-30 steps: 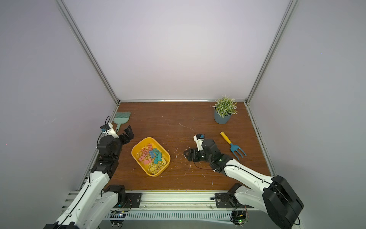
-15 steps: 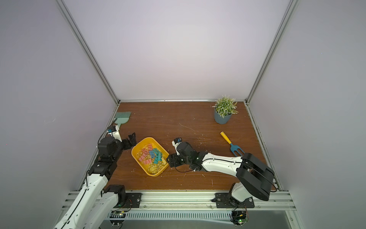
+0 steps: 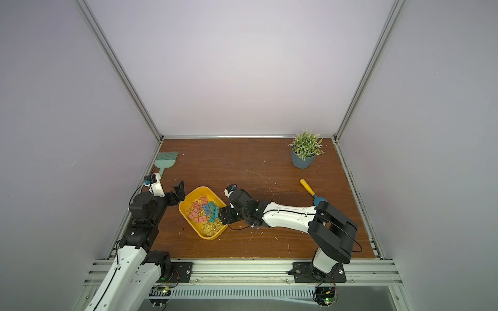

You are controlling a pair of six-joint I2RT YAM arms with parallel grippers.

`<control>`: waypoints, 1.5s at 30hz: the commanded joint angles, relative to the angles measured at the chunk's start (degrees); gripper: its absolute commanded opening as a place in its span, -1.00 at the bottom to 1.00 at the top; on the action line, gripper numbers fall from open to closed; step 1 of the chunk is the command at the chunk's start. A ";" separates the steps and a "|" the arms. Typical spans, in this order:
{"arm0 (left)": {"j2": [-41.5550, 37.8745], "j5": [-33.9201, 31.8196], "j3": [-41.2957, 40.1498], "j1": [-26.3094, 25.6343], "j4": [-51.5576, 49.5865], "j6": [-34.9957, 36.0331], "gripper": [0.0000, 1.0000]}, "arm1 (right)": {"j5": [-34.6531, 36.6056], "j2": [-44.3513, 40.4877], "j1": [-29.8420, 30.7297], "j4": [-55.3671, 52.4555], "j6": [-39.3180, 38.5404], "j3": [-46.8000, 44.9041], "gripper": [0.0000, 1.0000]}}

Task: Take out the binder clips from the storage box
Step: Adjust the storage box at the center of the board.

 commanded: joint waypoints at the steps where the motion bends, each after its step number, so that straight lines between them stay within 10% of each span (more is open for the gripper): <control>1: 1.93 -2.58 2.11 0.61 -0.75 -1.07 0.99 | 0.99 1.10 0.25 -3.57 -1.55 3.08 0.56; 31: 21.24 4.44 6.96 0.59 -3.66 -12.15 0.99 | 24.91 6.04 -1.11 -21.20 -8.01 11.34 0.44; 45: 30.05 18.46 4.72 -0.94 4.66 -17.31 1.00 | 28.32 7.39 -10.91 -20.87 -17.69 14.54 0.45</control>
